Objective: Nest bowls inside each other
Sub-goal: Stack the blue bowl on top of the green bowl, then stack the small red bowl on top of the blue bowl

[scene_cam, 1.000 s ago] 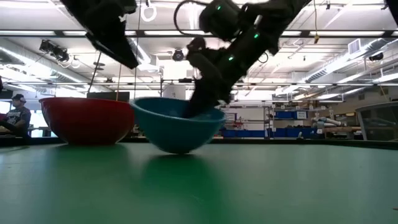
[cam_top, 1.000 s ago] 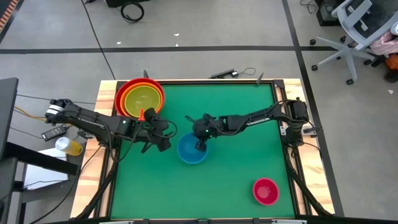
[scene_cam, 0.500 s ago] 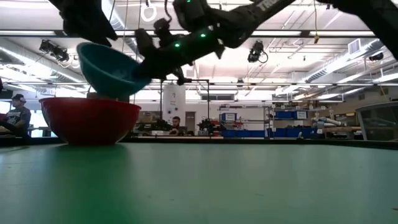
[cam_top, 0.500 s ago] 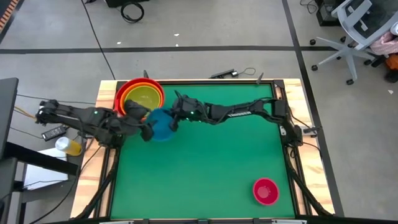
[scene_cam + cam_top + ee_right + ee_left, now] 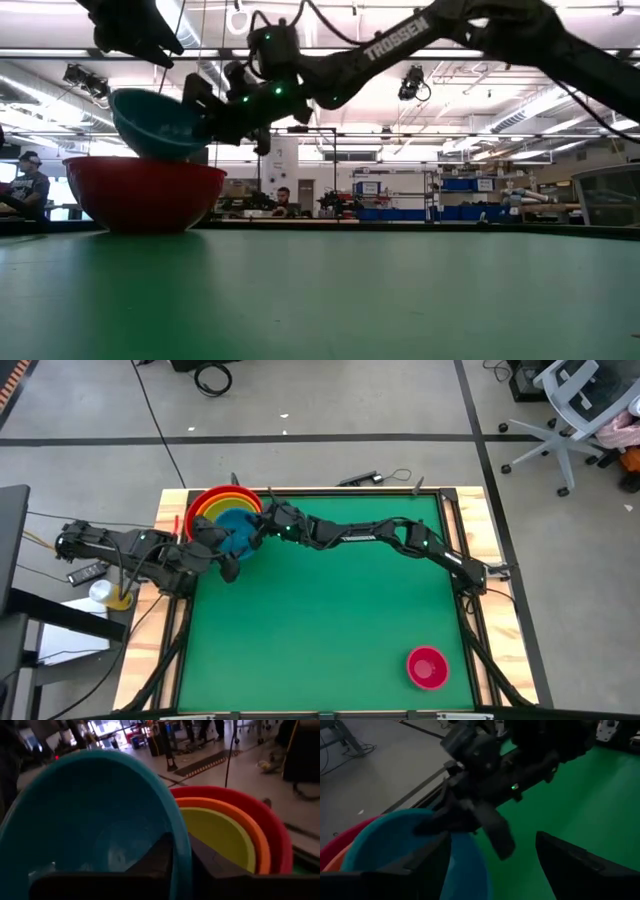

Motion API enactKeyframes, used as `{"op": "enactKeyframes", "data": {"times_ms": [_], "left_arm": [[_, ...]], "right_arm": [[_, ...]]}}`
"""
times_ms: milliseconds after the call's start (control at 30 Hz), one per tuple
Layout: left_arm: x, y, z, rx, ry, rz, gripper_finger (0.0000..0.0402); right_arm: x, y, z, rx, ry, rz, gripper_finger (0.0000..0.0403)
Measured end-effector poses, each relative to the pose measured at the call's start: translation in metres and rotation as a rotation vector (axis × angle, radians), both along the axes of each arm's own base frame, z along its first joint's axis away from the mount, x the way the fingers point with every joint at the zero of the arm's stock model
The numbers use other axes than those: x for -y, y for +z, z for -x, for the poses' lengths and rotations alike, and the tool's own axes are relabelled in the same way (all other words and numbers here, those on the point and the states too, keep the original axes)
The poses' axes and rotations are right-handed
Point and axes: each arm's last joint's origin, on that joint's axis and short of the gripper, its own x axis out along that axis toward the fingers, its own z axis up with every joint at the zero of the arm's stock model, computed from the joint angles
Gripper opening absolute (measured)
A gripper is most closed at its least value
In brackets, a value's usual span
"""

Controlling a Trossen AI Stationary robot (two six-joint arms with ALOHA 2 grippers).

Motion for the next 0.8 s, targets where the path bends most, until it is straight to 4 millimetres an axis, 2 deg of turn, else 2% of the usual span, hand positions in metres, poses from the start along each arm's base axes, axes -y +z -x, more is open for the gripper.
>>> {"op": "enactKeyframes", "data": {"times_ms": [100,267,600,800], "left_arm": [[0.000,-0.001,-0.001,-0.006,0.000,-0.001,0.0292],[0.001,-0.002,-0.003,-0.017,0.000,-0.004,0.0292],[0.001,-0.007,-0.006,-0.059,0.011,-0.003,0.0292],[0.001,-0.012,-0.006,-0.103,0.041,0.011,0.0292]], "right_arm": [[0.011,-0.007,-0.004,0.050,-0.026,-0.059,0.0067],[0.026,-0.026,-0.004,0.014,-0.056,-0.087,0.0112],[0.031,-0.021,-0.002,0.026,-0.052,-0.064,0.0221],[0.029,-0.024,-0.001,-0.038,-0.006,-0.060,0.0230]]}}
